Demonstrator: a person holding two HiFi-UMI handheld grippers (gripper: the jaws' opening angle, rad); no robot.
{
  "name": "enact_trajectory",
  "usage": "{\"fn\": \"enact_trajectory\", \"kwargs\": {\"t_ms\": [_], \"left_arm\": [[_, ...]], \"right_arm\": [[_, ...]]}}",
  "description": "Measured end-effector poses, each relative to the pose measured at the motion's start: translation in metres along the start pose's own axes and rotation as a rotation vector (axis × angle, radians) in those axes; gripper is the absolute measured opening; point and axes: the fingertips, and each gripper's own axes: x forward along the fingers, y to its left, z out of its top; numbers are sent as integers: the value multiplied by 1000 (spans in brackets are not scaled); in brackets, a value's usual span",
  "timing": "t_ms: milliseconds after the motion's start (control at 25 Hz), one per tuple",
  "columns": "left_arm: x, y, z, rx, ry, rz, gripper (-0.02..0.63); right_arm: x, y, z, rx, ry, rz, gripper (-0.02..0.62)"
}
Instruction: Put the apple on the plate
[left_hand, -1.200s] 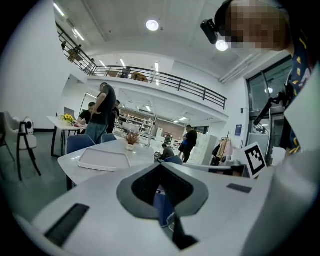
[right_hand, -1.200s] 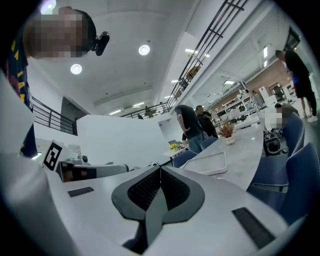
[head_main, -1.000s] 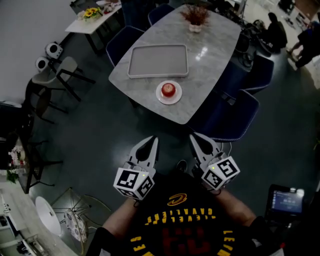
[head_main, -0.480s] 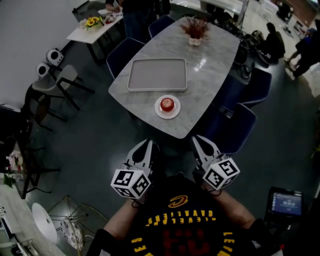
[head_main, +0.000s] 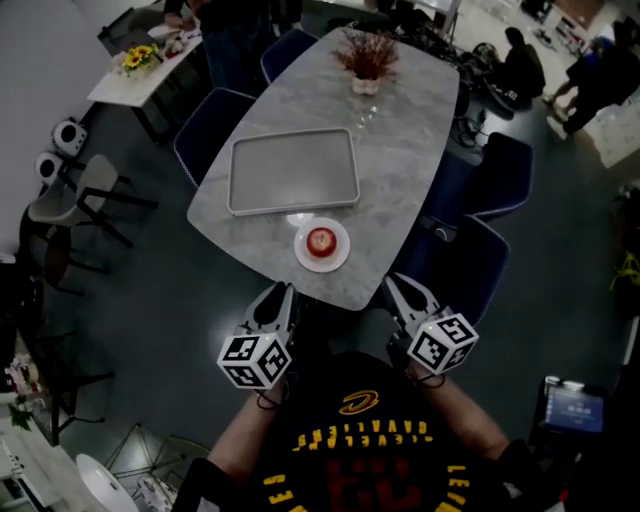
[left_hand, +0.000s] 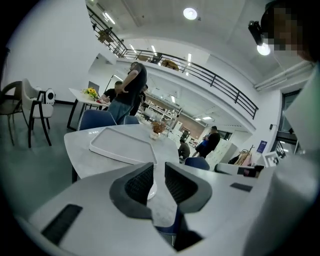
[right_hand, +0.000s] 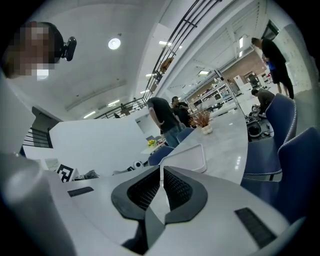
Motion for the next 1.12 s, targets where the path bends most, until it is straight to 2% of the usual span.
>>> {"fn": "enact_trajectory", "kwargs": {"t_ms": [120,160,200,480,720,960,1120], "left_arm": [[31,21,-6,-5,93,-16,67],[40,27,-7,-3,124,-22,67],[49,34,-9,1,153,-25,69],[108,89,-34,-24,327,-33,86],[148,112,-73,46,493,-40,86],[172,126,-96,87,593,-50,86],[182,129,-104,60,623,-56,86]], "right_arm": [[28,-21,-3,10,12,-51,15],[37,-28,-7,17,25,-68,62],[46,-35,-13,23,45,-85,69],[105,-70,-66,22,228,-174,67],[137,-111,-116,10,376,-258,67],[154,-137,-144,41,454,-293,67],[158,-143,-154,59,486,-305,67]]}}
